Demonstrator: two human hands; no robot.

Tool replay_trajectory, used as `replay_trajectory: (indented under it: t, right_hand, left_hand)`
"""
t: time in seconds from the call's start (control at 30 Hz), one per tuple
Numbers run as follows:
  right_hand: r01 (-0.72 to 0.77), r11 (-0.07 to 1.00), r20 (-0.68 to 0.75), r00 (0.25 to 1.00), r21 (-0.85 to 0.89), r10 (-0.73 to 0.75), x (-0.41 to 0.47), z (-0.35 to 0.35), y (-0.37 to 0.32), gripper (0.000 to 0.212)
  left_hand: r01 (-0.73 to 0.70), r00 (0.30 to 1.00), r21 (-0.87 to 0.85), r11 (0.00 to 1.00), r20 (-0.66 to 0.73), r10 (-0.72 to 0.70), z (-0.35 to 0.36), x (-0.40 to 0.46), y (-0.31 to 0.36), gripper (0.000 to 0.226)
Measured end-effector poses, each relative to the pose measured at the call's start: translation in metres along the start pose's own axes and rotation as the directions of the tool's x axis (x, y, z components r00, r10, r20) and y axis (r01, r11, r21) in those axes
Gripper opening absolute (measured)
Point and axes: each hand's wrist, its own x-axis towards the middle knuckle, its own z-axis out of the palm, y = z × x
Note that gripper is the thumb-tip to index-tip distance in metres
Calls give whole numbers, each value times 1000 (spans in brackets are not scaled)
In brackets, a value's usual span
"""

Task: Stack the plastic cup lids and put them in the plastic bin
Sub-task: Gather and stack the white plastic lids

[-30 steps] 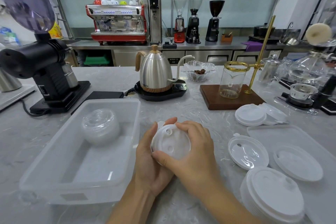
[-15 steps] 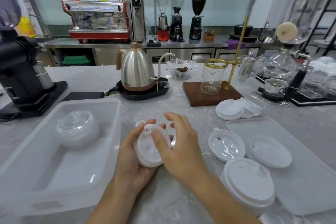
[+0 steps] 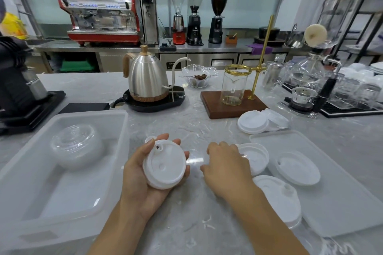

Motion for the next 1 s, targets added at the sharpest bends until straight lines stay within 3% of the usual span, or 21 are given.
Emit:
replay_trajectory:
  t: [0.2,0.4,0.5,0.63,0.7,0.9,0.93,1.0]
  right_hand:
    - [145,982,30,988,120,-149,1,8,-4,47]
    - [236,932,-42,972,274,-233,5,17,-2,64]
    - [320,873,-265,936,367,-231,6,15,-5,71]
    - [542,691,-682,725,478,-98,5,4,-12,52]
    - [607,589,-760,649,533,19,5,2,-14,43]
    - [550,338,-634,735,764,239,1,-2,-19,40]
    - [524,270,-585,769,808,259,2,-2,-19,43]
    - [436,34,-428,862,899,272,3,0,-20,50]
  left_hand:
    - [-11,999,-6,1000,-30,11,1,-1,0,33]
    - [-26,998,-27,999,-59,25,-1,-3,2,31]
    - [-26,997,-46,999,-67,23,-1,-2,2,29]
    - [-30,997,-69,997,-79,25,1,-2,3,30]
    - [-27,996,-68,997,-82,21,1,-3,3,29]
    - [-11,996,-60,998,-85,6,1,-1,2,31]
    - [-12,997,-62,998,-81,7,1,-1,2,29]
    - [-14,999,-56,998,-52,11,0,-1,2,20]
